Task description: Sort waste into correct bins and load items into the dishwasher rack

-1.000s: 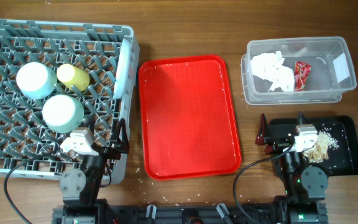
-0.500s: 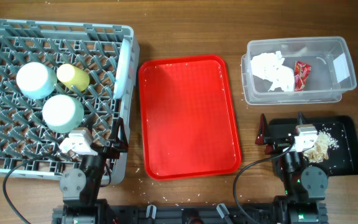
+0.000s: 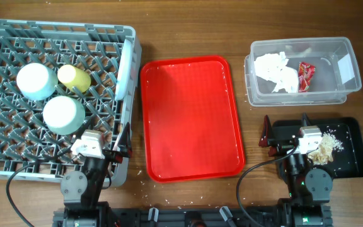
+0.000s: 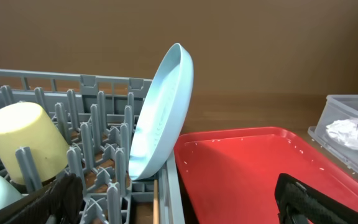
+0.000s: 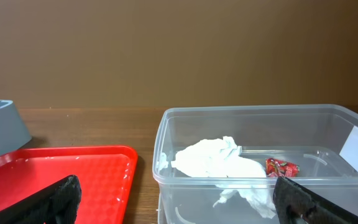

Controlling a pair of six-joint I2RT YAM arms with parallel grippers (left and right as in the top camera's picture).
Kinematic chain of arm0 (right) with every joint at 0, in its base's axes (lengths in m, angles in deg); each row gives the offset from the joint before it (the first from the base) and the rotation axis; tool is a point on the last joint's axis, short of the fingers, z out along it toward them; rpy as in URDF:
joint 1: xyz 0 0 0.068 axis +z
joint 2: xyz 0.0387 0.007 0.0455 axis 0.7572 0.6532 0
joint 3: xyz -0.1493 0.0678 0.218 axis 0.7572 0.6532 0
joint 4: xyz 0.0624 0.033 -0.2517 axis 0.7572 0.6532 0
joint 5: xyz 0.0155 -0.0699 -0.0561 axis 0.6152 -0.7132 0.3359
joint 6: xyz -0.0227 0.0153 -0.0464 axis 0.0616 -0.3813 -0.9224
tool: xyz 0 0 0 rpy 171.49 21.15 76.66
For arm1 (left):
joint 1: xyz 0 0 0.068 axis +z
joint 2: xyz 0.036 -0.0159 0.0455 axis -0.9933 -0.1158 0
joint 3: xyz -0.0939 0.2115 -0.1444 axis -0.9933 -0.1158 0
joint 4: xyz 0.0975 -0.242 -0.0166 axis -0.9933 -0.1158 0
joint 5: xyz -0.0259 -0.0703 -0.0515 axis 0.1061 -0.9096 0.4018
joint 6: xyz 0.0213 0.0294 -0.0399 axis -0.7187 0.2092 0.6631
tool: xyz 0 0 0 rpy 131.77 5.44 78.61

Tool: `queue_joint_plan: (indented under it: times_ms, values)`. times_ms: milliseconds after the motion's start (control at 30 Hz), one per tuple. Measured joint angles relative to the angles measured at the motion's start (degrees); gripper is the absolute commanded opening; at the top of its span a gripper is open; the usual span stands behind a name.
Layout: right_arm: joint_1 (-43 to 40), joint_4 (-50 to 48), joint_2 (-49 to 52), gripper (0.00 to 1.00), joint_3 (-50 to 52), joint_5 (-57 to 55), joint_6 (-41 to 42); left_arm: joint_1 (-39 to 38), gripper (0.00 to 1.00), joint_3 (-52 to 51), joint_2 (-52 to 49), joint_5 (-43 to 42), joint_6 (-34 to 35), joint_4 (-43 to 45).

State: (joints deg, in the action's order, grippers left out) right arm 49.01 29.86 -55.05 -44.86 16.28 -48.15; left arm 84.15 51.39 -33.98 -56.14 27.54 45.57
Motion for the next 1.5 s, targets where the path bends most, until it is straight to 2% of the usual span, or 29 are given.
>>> queue_joint_plan:
  times_ms: [533,1500]
  values:
    - [0.0,-0.02,0.0,1.0,0.0,0.0,0.0,0.0,1.0,0.0,0.02,-2.56,-6.16,0.2]
    - [0.0,0.0,0.0,1.0,0.0,0.0,0.0,0.0,1.0,0.0,0.02,-2.29,-6.14,0.2]
